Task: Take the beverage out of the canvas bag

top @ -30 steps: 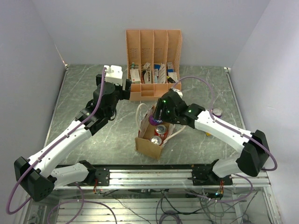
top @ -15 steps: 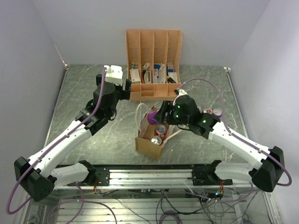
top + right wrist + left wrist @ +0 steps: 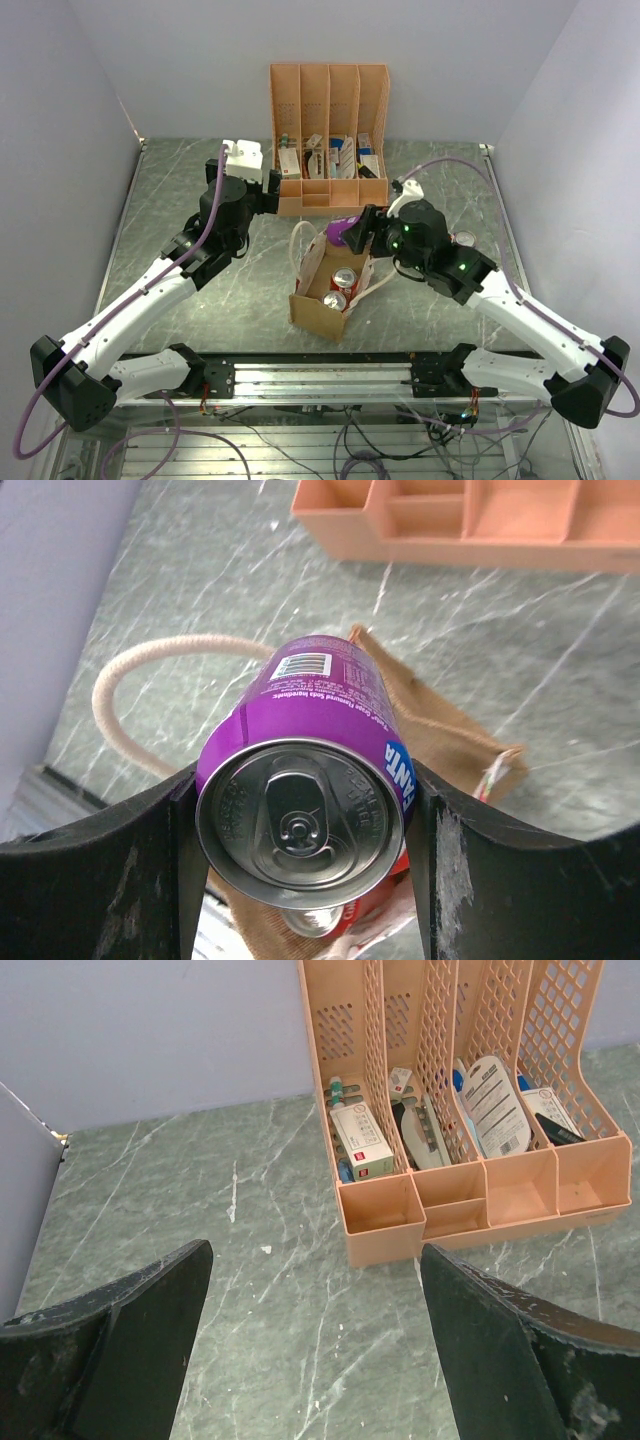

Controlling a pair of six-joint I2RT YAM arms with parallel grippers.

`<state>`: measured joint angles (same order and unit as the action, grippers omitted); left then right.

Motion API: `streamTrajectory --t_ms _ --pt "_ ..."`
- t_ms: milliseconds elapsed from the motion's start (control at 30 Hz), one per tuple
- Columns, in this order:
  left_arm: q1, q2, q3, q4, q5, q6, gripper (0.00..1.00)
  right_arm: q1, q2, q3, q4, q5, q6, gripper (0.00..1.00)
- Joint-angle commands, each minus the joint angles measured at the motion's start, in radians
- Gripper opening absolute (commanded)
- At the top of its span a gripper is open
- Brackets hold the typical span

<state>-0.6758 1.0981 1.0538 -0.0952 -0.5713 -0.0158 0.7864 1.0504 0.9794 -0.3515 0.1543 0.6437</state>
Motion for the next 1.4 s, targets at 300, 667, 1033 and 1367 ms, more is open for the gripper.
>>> streamTrajectory --t_ms 300,667,1033,1367 --pt "-0.005 -0.002 0.041 0.018 0.013 -0.01 0.95 -0.017 0.036 0.26 -0.115 0.581 -0.257 0.0" --pt "-0.005 0.004 0.042 0.014 0.02 -0.013 0.95 -0.504 0.31 0.31 -0.138 0.143 -0.369 0.0" --pt "-0.005 0.005 0.043 0.015 0.022 -0.013 0.95 -0.63 0.577 0.4 -0.201 -0.076 -0.402 0.0" --pt "-0.005 0.008 0.044 0.013 0.03 -0.016 0.96 -0.636 0.659 0.411 -0.25 -0.036 -0.418 0.0"
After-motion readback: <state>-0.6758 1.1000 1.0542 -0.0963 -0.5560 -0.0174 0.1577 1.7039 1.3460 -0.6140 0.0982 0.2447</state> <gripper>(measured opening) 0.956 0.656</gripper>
